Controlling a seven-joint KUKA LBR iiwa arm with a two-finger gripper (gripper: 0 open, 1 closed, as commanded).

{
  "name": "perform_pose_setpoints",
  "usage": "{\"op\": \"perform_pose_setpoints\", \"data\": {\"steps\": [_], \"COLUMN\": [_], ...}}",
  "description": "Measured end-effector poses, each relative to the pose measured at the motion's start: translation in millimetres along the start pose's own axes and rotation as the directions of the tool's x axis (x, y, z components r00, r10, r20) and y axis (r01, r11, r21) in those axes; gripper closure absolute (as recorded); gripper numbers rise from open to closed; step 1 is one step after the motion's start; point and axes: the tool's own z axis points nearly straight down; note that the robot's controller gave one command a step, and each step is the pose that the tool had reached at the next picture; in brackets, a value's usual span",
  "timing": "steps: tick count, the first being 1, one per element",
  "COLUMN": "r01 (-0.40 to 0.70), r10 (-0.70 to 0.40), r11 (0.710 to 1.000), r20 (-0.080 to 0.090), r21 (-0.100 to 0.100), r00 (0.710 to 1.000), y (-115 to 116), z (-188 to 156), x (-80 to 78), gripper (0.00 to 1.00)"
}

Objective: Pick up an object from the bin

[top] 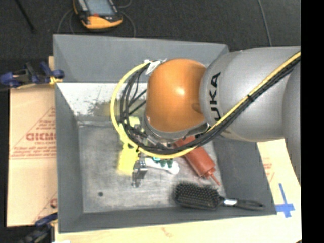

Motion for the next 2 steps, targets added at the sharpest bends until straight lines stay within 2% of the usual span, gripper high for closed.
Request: {"op": "perform_pose_setpoints", "data": {"steps": [1, 2], "r01": [-0.004, 0.026], "r10": [0.004, -0.026], "r11": [1.000, 1.000], "r20": [0.007, 0.017], "r21": [-0.001, -0.002], "r00": [1.000, 1.000], "y": [-0.7, 0.5], "z": [-3.7, 36.6], "x": [-1.8, -14.2], "gripper": [0.00, 0.00]}}
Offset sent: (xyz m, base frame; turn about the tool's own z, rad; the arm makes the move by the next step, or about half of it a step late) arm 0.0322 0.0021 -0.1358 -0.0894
